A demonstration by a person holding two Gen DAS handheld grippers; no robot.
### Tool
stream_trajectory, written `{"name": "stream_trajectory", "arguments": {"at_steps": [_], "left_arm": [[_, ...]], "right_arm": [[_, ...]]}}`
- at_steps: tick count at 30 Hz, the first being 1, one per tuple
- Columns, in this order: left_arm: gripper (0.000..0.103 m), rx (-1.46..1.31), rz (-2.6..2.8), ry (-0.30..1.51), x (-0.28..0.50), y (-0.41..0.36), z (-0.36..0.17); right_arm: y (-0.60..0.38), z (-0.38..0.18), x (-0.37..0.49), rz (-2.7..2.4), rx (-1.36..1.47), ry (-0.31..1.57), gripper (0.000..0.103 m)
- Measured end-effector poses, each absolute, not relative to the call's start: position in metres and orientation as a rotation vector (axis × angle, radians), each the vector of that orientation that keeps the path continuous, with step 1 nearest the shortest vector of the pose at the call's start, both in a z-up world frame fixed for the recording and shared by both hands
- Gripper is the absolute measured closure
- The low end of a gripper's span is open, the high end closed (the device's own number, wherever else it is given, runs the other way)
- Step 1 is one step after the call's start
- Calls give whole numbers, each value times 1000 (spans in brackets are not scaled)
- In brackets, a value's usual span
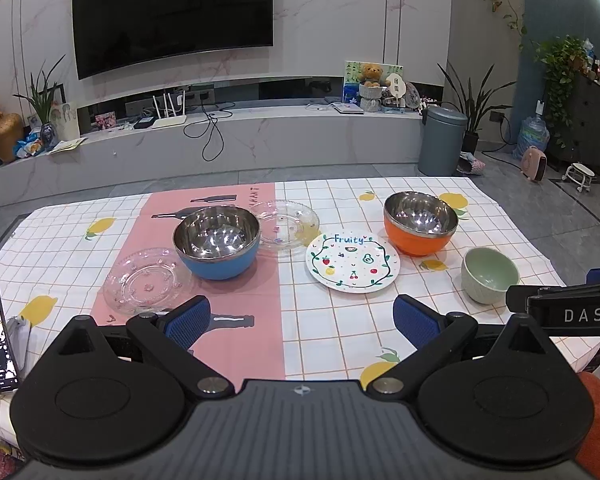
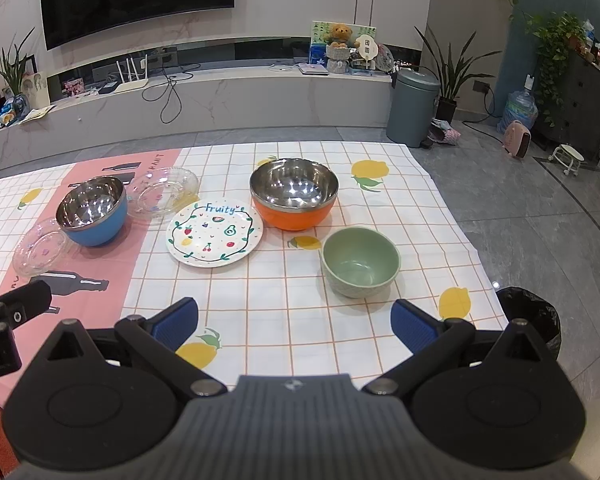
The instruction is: Organize plates and bowls
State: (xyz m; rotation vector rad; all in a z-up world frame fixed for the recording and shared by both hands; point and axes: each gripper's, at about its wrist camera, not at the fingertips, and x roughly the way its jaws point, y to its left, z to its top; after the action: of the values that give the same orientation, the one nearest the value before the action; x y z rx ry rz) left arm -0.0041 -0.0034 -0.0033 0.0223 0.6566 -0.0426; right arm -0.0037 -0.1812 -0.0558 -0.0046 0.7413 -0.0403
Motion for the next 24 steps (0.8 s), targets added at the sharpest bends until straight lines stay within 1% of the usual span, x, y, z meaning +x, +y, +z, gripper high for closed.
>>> {"name": "stream_trajectory", "arguments": {"at_steps": [19, 24], "left_arm": [[0, 24, -44, 648, -6, 0, -2], [0, 4, -70, 619, -9, 5, -3]], "right_arm": [[-178, -54, -4, -31, -14, 747, 3], [-179, -56, -5, -11, -11, 727, 3]]}}
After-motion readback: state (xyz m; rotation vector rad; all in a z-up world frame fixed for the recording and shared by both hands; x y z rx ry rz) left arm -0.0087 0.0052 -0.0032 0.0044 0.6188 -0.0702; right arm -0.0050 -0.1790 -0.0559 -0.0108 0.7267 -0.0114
